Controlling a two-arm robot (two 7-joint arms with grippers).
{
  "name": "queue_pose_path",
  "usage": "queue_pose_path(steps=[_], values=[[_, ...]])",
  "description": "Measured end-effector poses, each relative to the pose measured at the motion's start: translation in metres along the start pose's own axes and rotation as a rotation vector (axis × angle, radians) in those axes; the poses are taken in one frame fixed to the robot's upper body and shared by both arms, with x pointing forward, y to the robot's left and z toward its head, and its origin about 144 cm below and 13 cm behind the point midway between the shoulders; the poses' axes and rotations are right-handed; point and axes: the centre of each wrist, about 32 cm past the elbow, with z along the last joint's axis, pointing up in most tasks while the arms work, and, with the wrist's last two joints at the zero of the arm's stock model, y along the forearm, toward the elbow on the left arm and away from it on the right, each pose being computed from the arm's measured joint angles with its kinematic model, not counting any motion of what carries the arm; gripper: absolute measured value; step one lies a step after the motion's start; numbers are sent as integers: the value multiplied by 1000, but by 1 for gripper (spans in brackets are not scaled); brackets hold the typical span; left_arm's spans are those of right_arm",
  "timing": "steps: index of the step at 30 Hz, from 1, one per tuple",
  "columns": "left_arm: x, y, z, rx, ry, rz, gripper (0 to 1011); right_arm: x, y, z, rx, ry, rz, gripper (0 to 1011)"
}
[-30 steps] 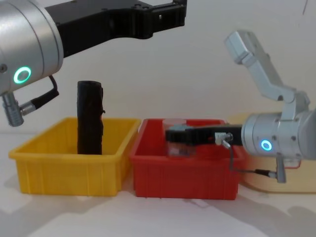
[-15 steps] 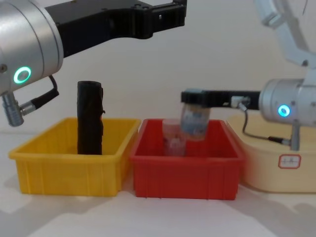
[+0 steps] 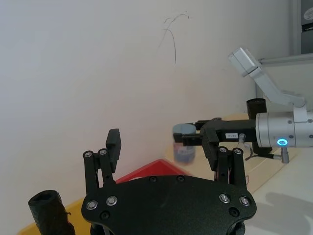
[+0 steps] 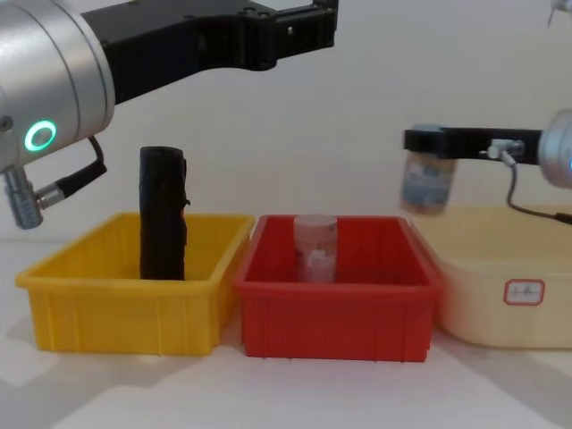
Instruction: Pick up the garbage bag with the one hand and transfer it to the other hand.
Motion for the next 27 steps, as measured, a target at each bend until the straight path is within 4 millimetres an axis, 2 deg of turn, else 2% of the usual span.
queue_pose_path(steps=[13,22,24,27], values=[[0,0,0,0,0,0,1002,29,-4,-6,-41,-56,-154,650],[0,0,0,0,0,0,1001,38,-5,-12,-73,-75,-199,655],[0,0,0,0,0,0,1001,40,-6,-13,-79,-79,-207,733],[0,0,0,0,0,0,1001,41,-6,-14,-83,-82,-213,799]])
